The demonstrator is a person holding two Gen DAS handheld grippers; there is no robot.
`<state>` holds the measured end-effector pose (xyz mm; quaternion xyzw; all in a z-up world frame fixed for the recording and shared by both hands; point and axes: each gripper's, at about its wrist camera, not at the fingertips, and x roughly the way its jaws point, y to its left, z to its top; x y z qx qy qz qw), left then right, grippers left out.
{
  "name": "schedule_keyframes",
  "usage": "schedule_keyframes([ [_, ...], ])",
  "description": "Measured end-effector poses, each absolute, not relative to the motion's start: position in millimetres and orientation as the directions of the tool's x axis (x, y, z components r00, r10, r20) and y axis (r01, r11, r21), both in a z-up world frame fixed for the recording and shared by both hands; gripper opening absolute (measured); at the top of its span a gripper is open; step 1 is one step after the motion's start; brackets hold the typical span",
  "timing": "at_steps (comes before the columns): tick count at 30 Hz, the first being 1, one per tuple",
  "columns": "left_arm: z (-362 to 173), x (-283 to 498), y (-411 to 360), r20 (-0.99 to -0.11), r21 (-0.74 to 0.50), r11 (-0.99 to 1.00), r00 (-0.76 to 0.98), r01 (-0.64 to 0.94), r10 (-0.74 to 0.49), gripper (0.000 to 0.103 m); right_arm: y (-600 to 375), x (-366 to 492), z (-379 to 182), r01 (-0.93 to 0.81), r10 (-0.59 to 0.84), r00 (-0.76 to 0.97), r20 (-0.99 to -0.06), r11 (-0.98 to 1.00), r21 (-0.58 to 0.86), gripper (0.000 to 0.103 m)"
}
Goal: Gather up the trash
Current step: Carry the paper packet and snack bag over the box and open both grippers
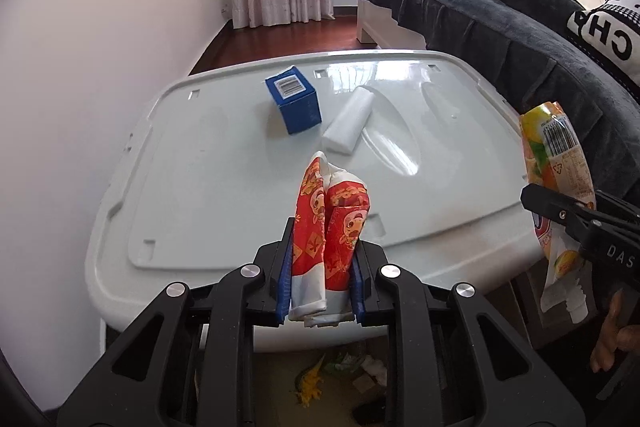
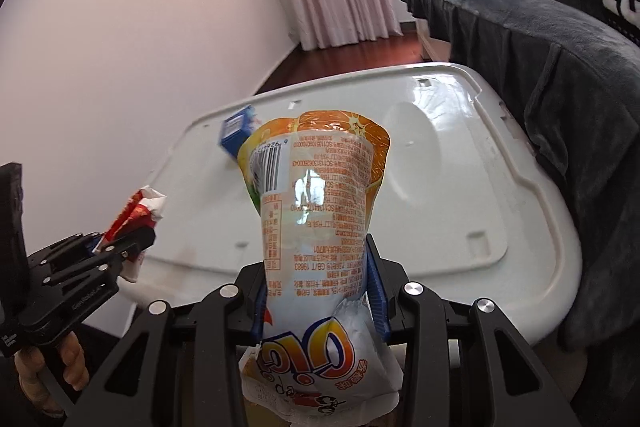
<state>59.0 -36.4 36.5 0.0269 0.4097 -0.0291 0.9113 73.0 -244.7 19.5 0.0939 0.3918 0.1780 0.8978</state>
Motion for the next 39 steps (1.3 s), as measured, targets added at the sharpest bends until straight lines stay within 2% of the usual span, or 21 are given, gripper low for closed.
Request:
schedule_keyframes([
  [7,16,-19,-29,-0.783,-0.007,0.999,0.622,0.042,-0.032,0.022,-220,-19,-12,-0.264,0.385,0.591,-0.709,0.923,0.28,0.039],
  [12,-18,-54,-27,-0.824,-0.029,0.999,0.564,0.035,-0.043,0.022,-209,-44,-35,-0.242,0.364,0.542,-0.757,0.931,0.274,0.039],
  [21,-75,-37,-12,-0.915,-0.043,0.999,0.402,-0.017,-0.033,0.022,-195,-33,-59,-0.232,0.257,0.488,-0.834,0.959,0.16,0.039],
  [32,-79,-33,-13,-0.923,-0.038,0.999,0.384,-0.014,-0.029,0.024,-194,-29,-66,-0.229,0.252,0.466,-0.848,0.96,0.16,0.04],
  [33,-78,-33,-12,-0.923,-0.039,0.999,0.385,-0.014,-0.03,0.028,-194,-28,-66,-0.228,0.255,0.463,-0.849,0.96,0.164,0.043],
  [34,-77,-33,-12,-0.922,-0.033,0.999,0.387,-0.019,-0.023,0.039,-193,-26,-67,-0.224,0.253,0.458,-0.852,0.961,0.165,0.052],
  [35,-75,-31,-12,-0.922,-0.027,0.999,0.387,-0.025,-0.015,0.047,-192,-25,-66,-0.215,0.241,0.464,-0.853,0.964,0.156,0.077],
  [36,-73,-31,-11,-0.921,-0.015,0.999,0.388,-0.042,0.003,0.067,-194,-26,-64,-0.206,0.234,0.484,-0.843,0.967,0.15,0.089],
  [37,-72,-32,-9,-0.918,-0.015,0.999,0.396,-0.053,0.007,0.082,-196,-27,-60,-0.202,0.241,0.504,-0.829,0.966,0.158,0.089],
  [39,-68,-33,-5,-0.91,-0.03,0.997,0.415,-0.068,0.001,0.082,-199,-28,-57,-0.193,0.245,0.517,-0.82,0.967,0.168,0.089],
])
